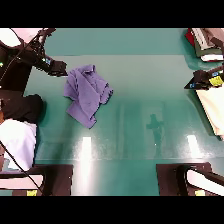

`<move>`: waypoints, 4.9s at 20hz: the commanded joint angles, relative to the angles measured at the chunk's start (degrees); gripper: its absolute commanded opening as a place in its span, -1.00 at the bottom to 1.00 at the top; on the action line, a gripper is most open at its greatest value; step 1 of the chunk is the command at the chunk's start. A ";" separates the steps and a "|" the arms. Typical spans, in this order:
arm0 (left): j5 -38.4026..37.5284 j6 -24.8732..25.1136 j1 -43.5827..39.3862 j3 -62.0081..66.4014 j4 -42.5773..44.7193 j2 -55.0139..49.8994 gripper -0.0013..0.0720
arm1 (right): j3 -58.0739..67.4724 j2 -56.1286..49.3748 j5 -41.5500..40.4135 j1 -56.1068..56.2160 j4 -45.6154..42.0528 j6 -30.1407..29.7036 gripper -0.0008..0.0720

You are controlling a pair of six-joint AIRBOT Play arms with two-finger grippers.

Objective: Fold the shirts.

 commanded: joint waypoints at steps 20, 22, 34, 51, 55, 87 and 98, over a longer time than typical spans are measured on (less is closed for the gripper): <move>7.41 0.11 -0.04 0.04 -1.66 -0.15 -0.89 | -0.02 0.04 -0.02 -0.02 0.07 0.02 -0.93; 10.16 -1.60 -0.04 -1.70 -1.44 -1.53 0.31 | -0.02 0.04 0.00 -0.02 0.07 0.00 -0.93; 16.83 -6.34 -0.66 -12.63 -4.57 -12.68 0.57 | -0.02 0.02 -0.02 -0.02 0.52 0.02 -0.93; 7.08 1.66 -4.81 -8.81 -10.03 9.75 -0.90 | -0.07 -5.07 -3.15 14.93 8.98 -2.29 -0.92; 7.15 5.79 -10.51 -5.49 -24.11 17.79 -0.90 | -0.07 -1.70 -12.00 13.22 9.09 -2.21 -0.93; -0.81 -3.72 -6.60 -23.93 6.38 16.61 0.46 | -25.16 14.80 -11.47 6.73 9.53 -2.19 0.26; 6.25 8.66 -2.60 -43.91 -8.11 16.70 0.46 | -25.86 14.80 -11.85 6.64 9.55 -2.19 0.26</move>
